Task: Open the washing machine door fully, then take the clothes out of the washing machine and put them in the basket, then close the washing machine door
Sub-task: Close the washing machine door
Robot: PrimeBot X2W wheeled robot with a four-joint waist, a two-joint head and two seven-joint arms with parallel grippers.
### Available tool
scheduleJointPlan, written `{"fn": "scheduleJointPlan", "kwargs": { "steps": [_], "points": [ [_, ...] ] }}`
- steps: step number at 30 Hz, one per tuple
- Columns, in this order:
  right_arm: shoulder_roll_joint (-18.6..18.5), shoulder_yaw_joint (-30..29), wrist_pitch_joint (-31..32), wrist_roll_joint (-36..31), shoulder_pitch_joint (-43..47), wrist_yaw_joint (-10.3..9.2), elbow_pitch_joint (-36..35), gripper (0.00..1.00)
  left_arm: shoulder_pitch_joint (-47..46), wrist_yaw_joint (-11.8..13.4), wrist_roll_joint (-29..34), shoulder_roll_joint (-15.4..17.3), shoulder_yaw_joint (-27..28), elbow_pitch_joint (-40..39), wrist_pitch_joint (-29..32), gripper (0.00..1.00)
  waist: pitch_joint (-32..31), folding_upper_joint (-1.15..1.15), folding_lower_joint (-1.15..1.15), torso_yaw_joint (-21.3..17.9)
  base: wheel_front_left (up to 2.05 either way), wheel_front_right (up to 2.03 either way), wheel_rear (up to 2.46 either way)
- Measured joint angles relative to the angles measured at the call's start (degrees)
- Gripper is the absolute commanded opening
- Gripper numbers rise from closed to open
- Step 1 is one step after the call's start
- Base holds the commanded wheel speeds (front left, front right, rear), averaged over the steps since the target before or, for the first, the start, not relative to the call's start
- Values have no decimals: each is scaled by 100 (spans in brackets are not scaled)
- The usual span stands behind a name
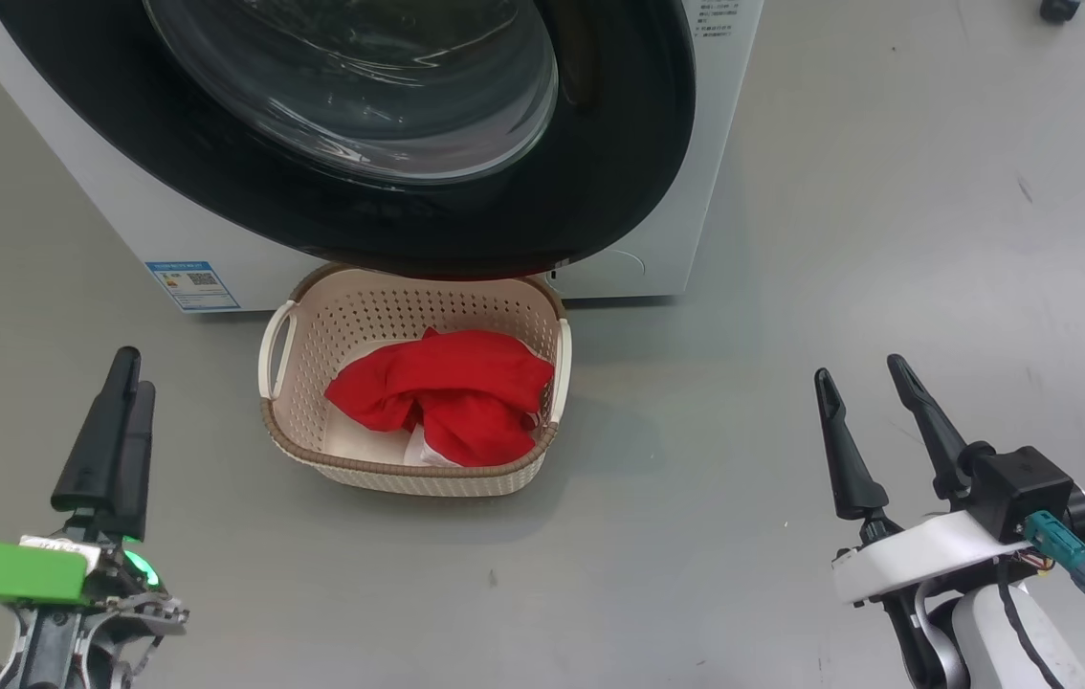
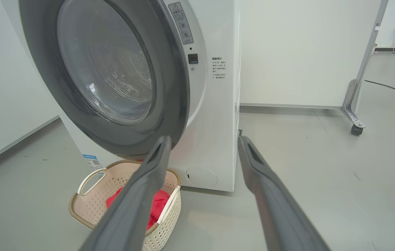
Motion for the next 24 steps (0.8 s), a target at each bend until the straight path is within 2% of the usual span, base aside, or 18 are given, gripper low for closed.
{"fn": "scheduleJointPlan", "kwargs": {
  "steps": [1, 4, 6, 7, 8, 9, 12, 15, 20, 24],
  "points": [
    [0, -38, 0, 0, 50, -48, -8, 100, 0, 0, 645, 1, -29, -174, -226, 100, -48, 0, 0, 12, 0, 0, 0],
    [-3, -64, 0, 0, 90, -48, -14, 100, 3, 0, 1678, 7, -89, -349, -643, 100, -121, 0, 0, 33, 0, 0, 0],
    [-4, -65, 0, 0, 134, -48, -25, 100, 10, 0, 2314, 64, -186, -437, -904, 100, -172, 0, 0, 42, 0, 0, 0],
    [-4, -65, 0, 0, 134, -48, -25, 100, 10, 0, 2314, 64, -186, -437, -904, 100, -172, 0, 0, 42, 0, 0, 0],
    [-3, -64, 0, -1, 149, -48, -24, 100, 27, 0, 2654, 136, -238, -460, -1036, 100, -200, 0, 0, 45, 0, 0, 0],
    [-2, -64, 0, -1, 152, -48, -26, 100, 65, 0, 2996, 240, -297, -489, -1173, 100, -228, 0, 0, 47, 0, 0, 0],
    [-3, -64, 0, -16, 181, -52, -32, 100, 297, -2, 3884, 847, -497, -497, -1539, 100, -309, 0, 0, 52, 0, 0, 0],
    [-5, -64, 0, -48, 283, -97, -35, 100, 559, 8, 4695, 1203, -678, -403, -1805, 100, -388, 0, 0, 53, 0, 0, 0],
    [-3, -89, 0, -54, 427, -151, -46, 100, 719, 314, 6000, 1143, -1110, -353, -2078, 100, -481, 0, 0, 56, 0, 0, 0],
    [4, -92, 0, -55, 558, -193, -23, 100, 859, 575, 6462, 1096, -1327, -277, -2235, 100, -546, 0, 0, 66, 0, 0, 0]
  ]
}}
